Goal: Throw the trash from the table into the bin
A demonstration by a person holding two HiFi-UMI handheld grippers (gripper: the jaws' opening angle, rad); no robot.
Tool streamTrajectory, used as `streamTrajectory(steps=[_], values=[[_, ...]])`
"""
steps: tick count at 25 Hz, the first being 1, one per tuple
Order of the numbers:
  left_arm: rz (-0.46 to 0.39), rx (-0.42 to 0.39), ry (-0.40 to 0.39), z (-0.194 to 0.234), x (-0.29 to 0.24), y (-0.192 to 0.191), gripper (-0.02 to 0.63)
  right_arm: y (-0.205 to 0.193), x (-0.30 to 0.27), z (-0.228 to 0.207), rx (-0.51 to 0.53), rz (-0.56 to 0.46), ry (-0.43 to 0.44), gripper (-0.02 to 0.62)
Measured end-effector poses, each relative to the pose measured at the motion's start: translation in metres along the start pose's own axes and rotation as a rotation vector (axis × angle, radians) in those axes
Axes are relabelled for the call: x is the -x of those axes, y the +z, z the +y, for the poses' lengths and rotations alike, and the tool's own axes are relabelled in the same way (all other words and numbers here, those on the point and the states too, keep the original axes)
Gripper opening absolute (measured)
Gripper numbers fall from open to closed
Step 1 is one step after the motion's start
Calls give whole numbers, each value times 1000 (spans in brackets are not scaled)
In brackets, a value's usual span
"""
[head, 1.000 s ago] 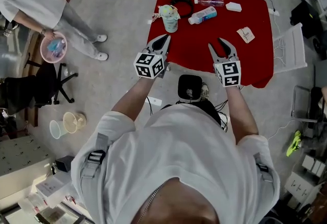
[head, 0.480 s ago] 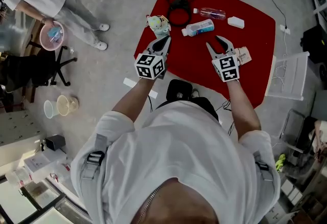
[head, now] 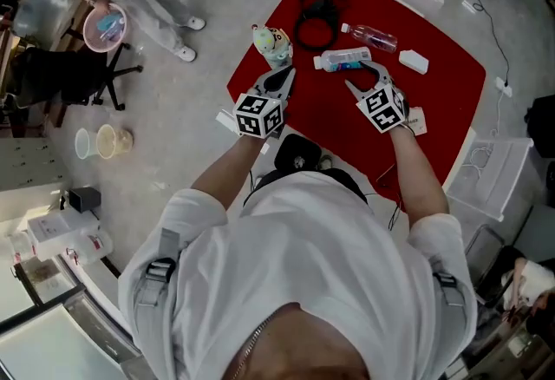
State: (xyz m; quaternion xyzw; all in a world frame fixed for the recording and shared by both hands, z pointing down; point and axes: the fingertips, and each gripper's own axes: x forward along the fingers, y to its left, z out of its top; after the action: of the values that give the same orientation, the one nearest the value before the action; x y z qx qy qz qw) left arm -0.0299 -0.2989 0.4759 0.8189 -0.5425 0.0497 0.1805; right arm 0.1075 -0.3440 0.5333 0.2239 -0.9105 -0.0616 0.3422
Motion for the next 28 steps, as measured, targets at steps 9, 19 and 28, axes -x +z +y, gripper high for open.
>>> streamTrajectory(steps=[9,19,28], values=[[0,35,131,18,11,-11,9,-19,-53,1,239,108,187,278],[-3,56,215,36,24,-12,9,-28,-85,-1,428,164,245,302],[-14,71,259,51,37,-11,9,-33,-106,-7,535,233,241,301]])
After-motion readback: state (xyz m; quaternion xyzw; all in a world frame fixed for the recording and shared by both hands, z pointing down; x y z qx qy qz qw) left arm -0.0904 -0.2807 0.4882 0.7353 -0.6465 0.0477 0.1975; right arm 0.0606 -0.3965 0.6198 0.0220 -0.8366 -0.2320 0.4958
